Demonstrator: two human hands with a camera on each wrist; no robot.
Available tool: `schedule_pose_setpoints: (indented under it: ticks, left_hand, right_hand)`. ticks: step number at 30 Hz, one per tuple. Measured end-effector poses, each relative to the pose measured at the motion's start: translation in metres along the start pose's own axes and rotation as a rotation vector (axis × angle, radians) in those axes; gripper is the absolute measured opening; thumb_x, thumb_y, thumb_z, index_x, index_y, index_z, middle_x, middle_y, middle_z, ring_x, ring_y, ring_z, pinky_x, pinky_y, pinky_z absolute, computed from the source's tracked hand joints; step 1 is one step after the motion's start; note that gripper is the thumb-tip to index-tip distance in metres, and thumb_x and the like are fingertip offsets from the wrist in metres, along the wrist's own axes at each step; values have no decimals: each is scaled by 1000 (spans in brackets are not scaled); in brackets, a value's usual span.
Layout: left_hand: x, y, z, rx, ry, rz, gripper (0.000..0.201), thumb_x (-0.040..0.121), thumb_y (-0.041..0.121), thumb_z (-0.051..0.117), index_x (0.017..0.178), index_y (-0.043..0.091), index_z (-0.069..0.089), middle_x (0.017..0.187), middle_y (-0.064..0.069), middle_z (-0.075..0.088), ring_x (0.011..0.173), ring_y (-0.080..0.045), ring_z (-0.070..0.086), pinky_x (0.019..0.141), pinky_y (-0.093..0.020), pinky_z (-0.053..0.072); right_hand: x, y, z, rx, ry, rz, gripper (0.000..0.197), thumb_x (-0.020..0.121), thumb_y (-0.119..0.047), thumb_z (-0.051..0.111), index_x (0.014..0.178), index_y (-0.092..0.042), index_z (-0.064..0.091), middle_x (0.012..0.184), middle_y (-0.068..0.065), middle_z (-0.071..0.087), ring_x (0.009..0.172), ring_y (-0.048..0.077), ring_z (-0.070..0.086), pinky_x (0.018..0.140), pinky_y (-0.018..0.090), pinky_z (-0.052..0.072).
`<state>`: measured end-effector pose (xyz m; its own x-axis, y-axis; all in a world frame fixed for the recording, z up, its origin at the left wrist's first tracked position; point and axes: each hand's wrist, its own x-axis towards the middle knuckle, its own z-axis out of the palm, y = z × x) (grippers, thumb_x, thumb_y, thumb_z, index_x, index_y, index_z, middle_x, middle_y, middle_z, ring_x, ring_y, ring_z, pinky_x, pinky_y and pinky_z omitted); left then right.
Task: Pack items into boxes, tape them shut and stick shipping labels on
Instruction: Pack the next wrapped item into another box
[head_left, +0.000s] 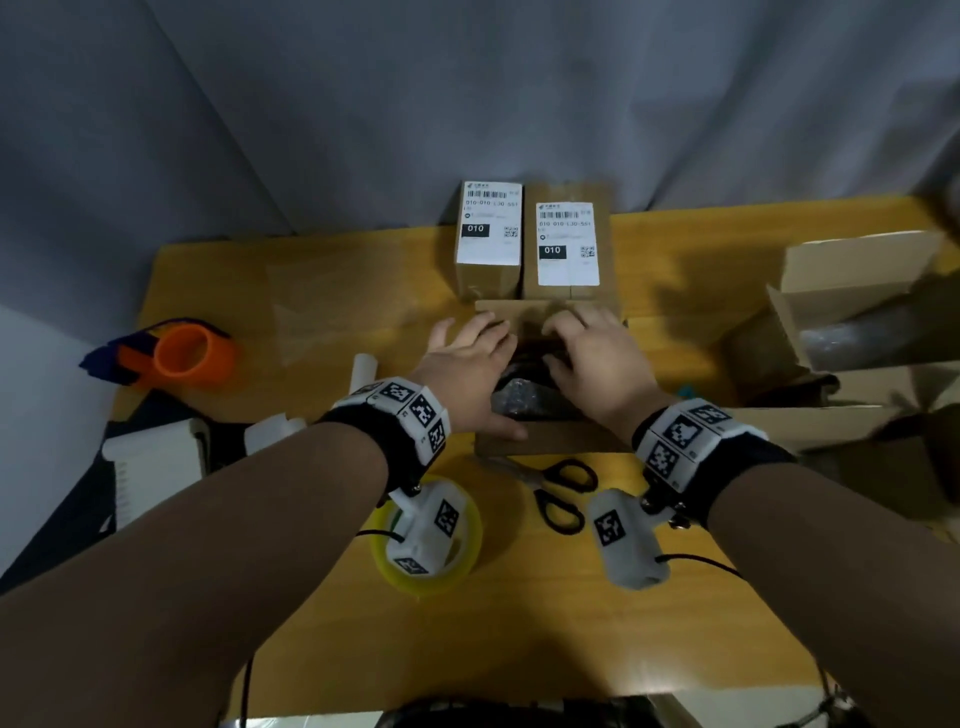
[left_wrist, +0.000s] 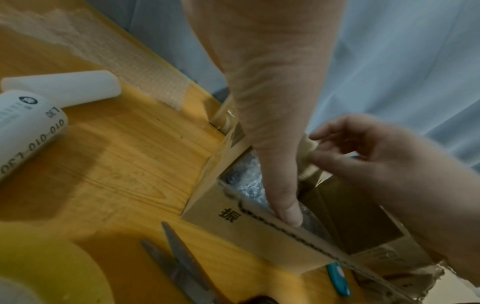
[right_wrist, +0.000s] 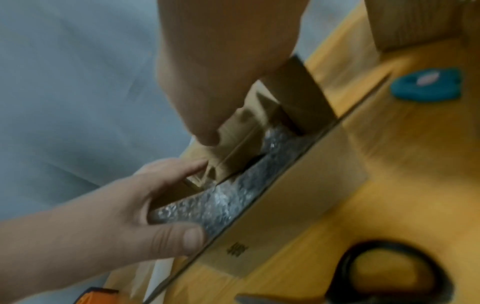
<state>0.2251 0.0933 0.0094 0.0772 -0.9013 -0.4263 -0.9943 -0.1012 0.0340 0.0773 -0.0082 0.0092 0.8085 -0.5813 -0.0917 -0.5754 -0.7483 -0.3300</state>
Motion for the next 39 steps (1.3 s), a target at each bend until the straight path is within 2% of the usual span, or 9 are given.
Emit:
schedule_pose_setpoints:
  ticks: [4,8,13,17,22,26,32,36,39]
  left_hand:
    - [-1,-1,2,-35,11,33,108,67,82,51,151,25,12,160,0,3,146,-20,-7,114,-52,0]
    - [-1,-1,1,-52,-17,66,95,71,79,51,149,37,16,160,-2,1,145,-26,-11,114,-56,-1]
    - [-5,-1,-2,-5,-97,65,75,76,77,46,141,41,37,160,-6,-4,143,-30,-21,113,-59,-8]
    - [-6,1,-2,93,-59,39,82,72,81,44,126,20,59,159,1,0,144,-26,-12,113,-57,-9]
    - [-9,4,3,151,139,71,80,74,81,40,111,14,65,129,3,43,126,-21,28,111,-46,12]
    - [-11,6,-7,222,-7,35,80,78,82,24,104,20,68,118,1,60,123,-21,34,108,-53,14]
    - [8,14,-25,375,-353,-22,89,81,81,8,121,23,62,133,-5,51,132,-25,27,108,-54,11]
    - [0,-1,-17,97,-103,59,59,93,64,21,124,31,59,145,7,42,136,-19,23,108,-51,10]
    - [-14,-19,-16,-157,184,45,44,97,51,34,132,30,51,151,7,32,138,-17,22,108,-41,14]
  right_hand:
    - [-14,5,-10,-57,-377,-245,36,96,-24,42,126,-19,61,137,6,50,131,28,38,107,42,33]
    - [-3,8,13,-290,-682,-34,50,102,-41,18,151,-30,18,161,-5,1,147,21,5,117,50,11]
    - [15,10,31,-182,-789,132,55,102,-41,23,152,-29,3,160,-4,-8,147,29,8,116,50,17]
    - [10,1,18,-217,-662,70,50,101,-38,24,148,-22,29,157,2,17,143,30,15,115,51,18]
    - [-12,-6,17,-333,-429,12,43,97,-40,33,131,-19,51,143,10,31,128,31,32,106,45,25]
    - [-15,1,23,-120,-566,73,51,99,-49,21,139,-24,39,143,10,39,125,30,43,101,46,39]
    - [-14,-7,14,29,-688,129,52,104,-40,18,148,-14,28,157,10,19,143,26,23,115,40,21]
    - [-12,-12,3,21,-492,94,37,102,-33,33,119,-13,58,113,13,61,103,27,57,78,32,42]
    - [-2,-23,-15,20,-170,19,22,96,-24,41,90,-15,59,91,6,61,87,28,61,65,32,46]
